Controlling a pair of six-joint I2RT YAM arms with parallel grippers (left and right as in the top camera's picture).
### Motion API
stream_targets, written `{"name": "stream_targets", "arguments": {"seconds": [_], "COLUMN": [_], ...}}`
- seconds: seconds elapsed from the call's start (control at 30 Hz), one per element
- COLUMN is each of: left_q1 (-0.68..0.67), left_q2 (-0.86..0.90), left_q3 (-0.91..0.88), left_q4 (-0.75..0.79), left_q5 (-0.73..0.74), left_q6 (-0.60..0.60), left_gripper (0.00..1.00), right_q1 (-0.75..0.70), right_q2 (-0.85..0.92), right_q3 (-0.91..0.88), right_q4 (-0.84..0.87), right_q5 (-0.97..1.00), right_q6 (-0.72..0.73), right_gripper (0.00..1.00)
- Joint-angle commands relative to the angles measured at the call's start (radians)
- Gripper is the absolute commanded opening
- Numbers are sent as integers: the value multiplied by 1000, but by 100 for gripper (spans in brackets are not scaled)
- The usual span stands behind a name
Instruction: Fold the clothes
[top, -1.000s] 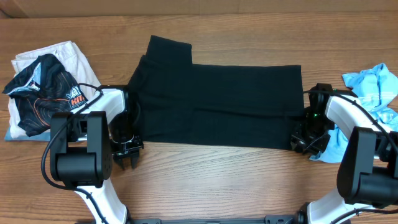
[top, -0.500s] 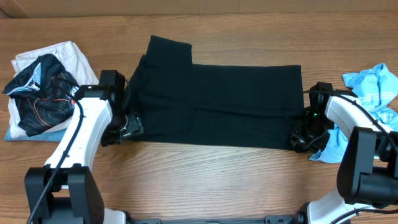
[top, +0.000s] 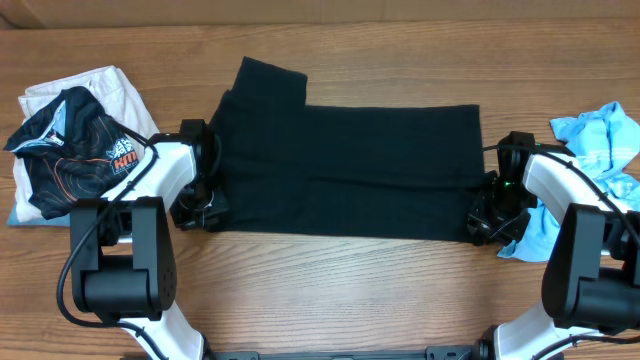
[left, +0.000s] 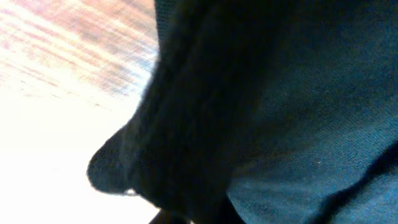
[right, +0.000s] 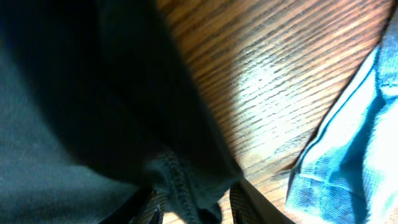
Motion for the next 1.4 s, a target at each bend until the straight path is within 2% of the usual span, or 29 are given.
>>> {"name": "stream_targets", "arguments": {"seconds": [0.0,0.13,0.3,0.33,0.43,0.57,0.7,0.77,0.9,0.97,1.0,1.03,1.07,1.17,1.27,1.37], "left_q1": [47,126,128,124,118,114,103,90,82,82,82,82,82,82,82,82], "left_q2": [31,31,31,31,31,12,-79,-164,-318,-386,-407,-421,-433,-401,-286,-158], "left_q3": [-16,-16,-16,-16,-14,-6,12,22,30,30,30,30,33,76,208,341], "left_q4": [-113,-249,-261,-256,-246,-250,-246,-244,-187,-118,-77,-41,42,146,164,165], "left_q5": [-180,-193,-188,-180,-174,-154,-113,-97,13,92,124,152,213,301,306,305], "left_q6": [-100,-132,-134,-131,-122,-108,-69,-63,3,53,91,125,182,237,281,324], "left_gripper": [4,4,4,7,15,43,54,66,67,81,83,83,85,86,88,90], "right_q1": [-3,-3,-3,-3,-3,-3,-3,-3,-2,-2,-2,-2,0,11,40,57], "right_q2": [-2,-2,-2,-2,-2,-27,-99,-152,-211,-216,-216,-216,-216,-216,-216,-216], "right_q3": [-4,-4,-4,-4,-4,2,46,72,97,100,99,99,103,127,166,192], "right_q4": [3,-18,-27,-23,-14,11,17,17,48,89,116,143,183,259,331,357], "right_q5": [-1,4,18,18,18,18,17,18,-29,-145,-215,-270,-314,-320,-319,-324], "right_q6": [0,1,1,1,1,1,1,0,-34,-113,-149,-180,-196,-196,-218,-217], "right_gripper": [37,37,37,36,36,36,36,36,36,36,36,37,44,52,59,62]}}
